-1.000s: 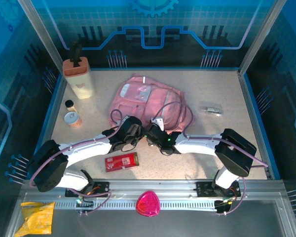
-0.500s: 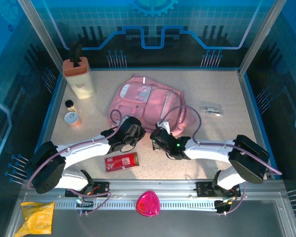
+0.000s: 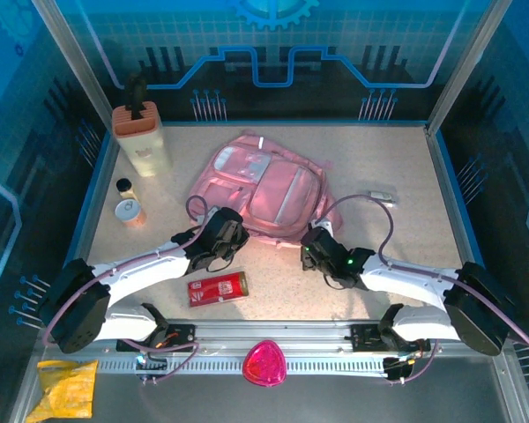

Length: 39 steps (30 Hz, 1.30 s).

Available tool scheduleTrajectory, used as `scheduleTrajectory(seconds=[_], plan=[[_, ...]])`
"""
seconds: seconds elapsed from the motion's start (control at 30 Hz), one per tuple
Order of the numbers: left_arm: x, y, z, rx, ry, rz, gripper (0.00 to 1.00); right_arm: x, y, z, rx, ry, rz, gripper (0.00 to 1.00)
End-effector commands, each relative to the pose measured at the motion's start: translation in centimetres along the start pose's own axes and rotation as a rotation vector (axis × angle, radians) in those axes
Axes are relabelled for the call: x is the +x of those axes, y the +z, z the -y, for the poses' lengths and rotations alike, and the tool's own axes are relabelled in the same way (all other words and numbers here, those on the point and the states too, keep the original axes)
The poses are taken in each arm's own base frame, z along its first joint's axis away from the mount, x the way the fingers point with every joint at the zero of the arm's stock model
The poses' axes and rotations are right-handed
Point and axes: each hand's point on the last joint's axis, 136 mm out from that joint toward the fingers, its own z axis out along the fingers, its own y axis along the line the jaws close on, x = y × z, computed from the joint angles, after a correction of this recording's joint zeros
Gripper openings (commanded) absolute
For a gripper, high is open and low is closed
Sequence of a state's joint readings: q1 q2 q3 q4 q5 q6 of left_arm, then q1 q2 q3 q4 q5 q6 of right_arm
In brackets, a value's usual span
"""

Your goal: Pack books, pencil case, and school supplies into a backpack

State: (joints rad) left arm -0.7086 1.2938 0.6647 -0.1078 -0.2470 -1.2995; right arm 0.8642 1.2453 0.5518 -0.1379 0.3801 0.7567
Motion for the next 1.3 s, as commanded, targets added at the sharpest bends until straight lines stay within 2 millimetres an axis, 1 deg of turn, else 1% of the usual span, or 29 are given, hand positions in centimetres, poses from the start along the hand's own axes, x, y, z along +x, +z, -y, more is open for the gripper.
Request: scheduleTrajectory(seconds=[0.0, 0.03, 0.07, 0.13, 0.23, 0.3, 0.4, 0.47, 0.5, 0.53, 0.57, 0.63, 0.7, 0.77, 0.8, 0.87, 0.93, 1.03, 1.07, 1.1, 1.13, 1.23, 1.27], plan=[[-0.5, -0.4, 1.7, 0.047, 0.022, 0.014, 0.00, -0.7, -0.5, -4.3, -0.132, -0.094, -0.006, 0.27], [-0.4, -0.5, 1.9, 0.050, 0.028, 0.012, 0.00, -0.6, -0.6, -5.0, -0.129, -0.116, -0.001, 0.32], [-0.4, -0.5, 1.9, 0.048, 0.030, 0.013, 0.00, -0.5, -0.6, -5.5, -0.122, -0.120, -0.005, 0.35], [-0.5, -0.5, 2.0, 0.052, 0.029, 0.018, 0.00, -0.2, -0.1, -6.3, -0.120, -0.110, -0.041, 0.37], [-0.5, -0.6, 2.0, 0.052, 0.029, 0.020, 0.00, -0.2, 0.3, -7.6, -0.114, -0.107, -0.046, 0.39], [-0.3, -0.7, 2.1, 0.057, 0.032, 0.016, 0.00, -0.3, 0.9, -7.9, -0.089, -0.099, -0.047, 0.43], [-0.2, -0.7, 2.1, 0.058, 0.034, 0.016, 0.00, -1.0, 1.5, -8.4, -0.070, -0.095, -0.034, 0.44], [-0.2, -0.7, 2.2, 0.062, 0.035, 0.014, 0.00, -1.8, 1.9, -8.1, -0.019, -0.098, -0.005, 0.44], [-0.1, -0.7, 2.3, 0.063, 0.035, 0.013, 0.00, -2.3, 2.1, -7.7, 0.017, -0.094, 0.011, 0.44], [-0.1, -0.7, 2.4, 0.068, 0.036, 0.013, 0.00, -2.3, 2.3, -7.1, 0.060, -0.096, 0.016, 0.45], [-0.1, -0.7, 2.4, 0.069, 0.040, 0.013, 0.00, -3.3, 2.2, -7.3, 0.081, -0.088, 0.041, 0.45], [-0.1, -0.6, 2.4, 0.066, 0.040, 0.014, 0.00, -4.1, 2.1, -6.3, 0.162, -0.082, 0.066, 0.45], [-0.1, -0.6, 2.5, 0.067, 0.040, 0.014, 0.00, -4.6, 1.9, -5.8, 0.204, -0.074, 0.084, 0.43], [0.0, -0.7, 2.6, 0.070, 0.043, 0.014, 0.00, -4.9, 2.0, -5.9, 0.199, -0.075, 0.099, 0.39], [0.0, -0.6, 2.6, 0.072, 0.041, 0.016, 0.00, -4.9, 2.2, -6.2, 0.184, -0.072, 0.095, 0.37], [0.0, -0.6, 2.7, 0.068, 0.047, 0.014, 0.00, -4.5, 2.3, -6.8, 0.152, -0.071, 0.066, 0.35], [0.2, -0.7, 2.5, 0.060, 0.055, 0.003, 0.00, -3.4, 1.9, -7.5, 0.118, -0.074, 0.039, 0.39], [0.7, -0.8, 1.0, 0.030, 0.012, -0.017, 0.00, -1.9, 1.0, -7.8, 0.091, -0.070, 0.025, 0.42], [1.0, -0.7, 0.6, 0.036, -0.012, -0.029, 0.04, -1.5, 0.9, -7.6, 0.085, -0.063, 0.015, 0.42], [1.5, -0.6, 0.3, 0.041, -0.044, -0.055, 0.15, -1.2, 0.9, -7.6, 0.077, -0.051, 0.008, 0.43], [2.3, -0.5, 0.1, 0.050, -0.070, -0.084, 0.21, -0.4, 1.1, -6.9, 0.087, -0.051, -0.005, 0.42], [3.9, -0.1, -0.1, 0.066, -0.104, -0.111, 0.35, -0.1, 1.3, -6.5, 0.087, -0.047, -0.003, 0.43], [4.1, 0.2, -0.2, 0.056, -0.114, -0.118, 0.38, -0.1, 1.3, -6.5, 0.087, -0.045, -0.003, 0.43]])
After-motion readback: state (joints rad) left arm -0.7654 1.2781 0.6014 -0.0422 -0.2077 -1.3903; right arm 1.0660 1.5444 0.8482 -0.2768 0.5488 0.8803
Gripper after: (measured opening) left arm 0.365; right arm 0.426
